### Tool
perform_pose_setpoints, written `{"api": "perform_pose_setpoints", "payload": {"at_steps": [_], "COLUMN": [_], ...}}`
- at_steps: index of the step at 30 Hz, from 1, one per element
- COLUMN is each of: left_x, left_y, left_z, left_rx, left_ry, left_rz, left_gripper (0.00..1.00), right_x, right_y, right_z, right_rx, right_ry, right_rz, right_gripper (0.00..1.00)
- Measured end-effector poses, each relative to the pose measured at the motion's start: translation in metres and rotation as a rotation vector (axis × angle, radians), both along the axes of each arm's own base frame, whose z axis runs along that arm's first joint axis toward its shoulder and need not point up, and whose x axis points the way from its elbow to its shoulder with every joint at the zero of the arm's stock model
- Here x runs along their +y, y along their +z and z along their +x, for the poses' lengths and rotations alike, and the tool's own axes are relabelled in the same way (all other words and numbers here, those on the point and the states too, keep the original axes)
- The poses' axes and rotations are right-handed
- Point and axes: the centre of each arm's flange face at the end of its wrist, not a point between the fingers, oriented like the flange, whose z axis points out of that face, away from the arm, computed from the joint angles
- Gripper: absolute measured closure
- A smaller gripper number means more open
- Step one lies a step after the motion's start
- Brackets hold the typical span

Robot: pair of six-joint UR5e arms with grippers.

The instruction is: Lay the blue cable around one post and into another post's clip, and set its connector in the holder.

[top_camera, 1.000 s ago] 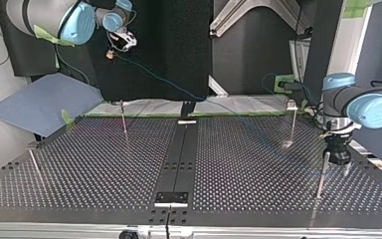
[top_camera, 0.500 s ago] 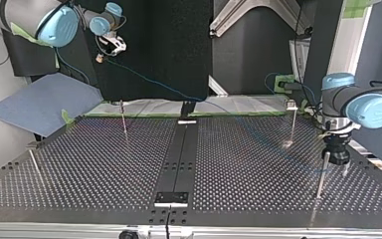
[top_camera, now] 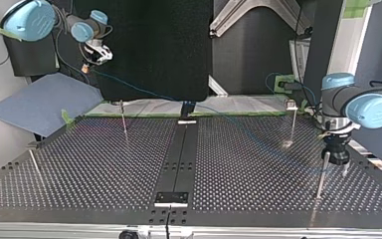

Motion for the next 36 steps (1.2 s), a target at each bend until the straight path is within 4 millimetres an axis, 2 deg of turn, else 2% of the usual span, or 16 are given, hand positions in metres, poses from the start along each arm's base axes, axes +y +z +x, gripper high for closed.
{"api": "perform_pose_setpoints", "payload": {"at_steps": [9,14,20,24,36], "left_x": [0.000,0.000,0.000,0.000,-0.001], "left_y": [0.000,0.000,0.000,0.000,-0.004], "left_z": [0.000,0.000,0.000,0.000,-0.005], "left_rx": [0.000,0.000,0.000,0.000,0.040], "left_ry": [0.000,0.001,0.001,0.000,0.029], "left_rz": [0.000,0.000,0.000,0.000,-0.020], "left_gripper": [0.00,0.00,0.00,0.00,0.00], "right_x": [-0.020,-0.022,-0.015,-0.009,-0.012], "right_y": [0.048,0.071,0.086,0.087,0.089], "right_z": [0.045,0.057,0.052,0.046,0.036], "right_rx": [0.024,0.020,-0.008,-0.029,-0.046], "right_ry": [0.161,0.219,0.223,0.208,0.190], "right_rz": [-0.127,-0.171,-0.205,-0.219,-0.255], "right_gripper": [1.00,1.00,1.00,1.00,1.00]}}
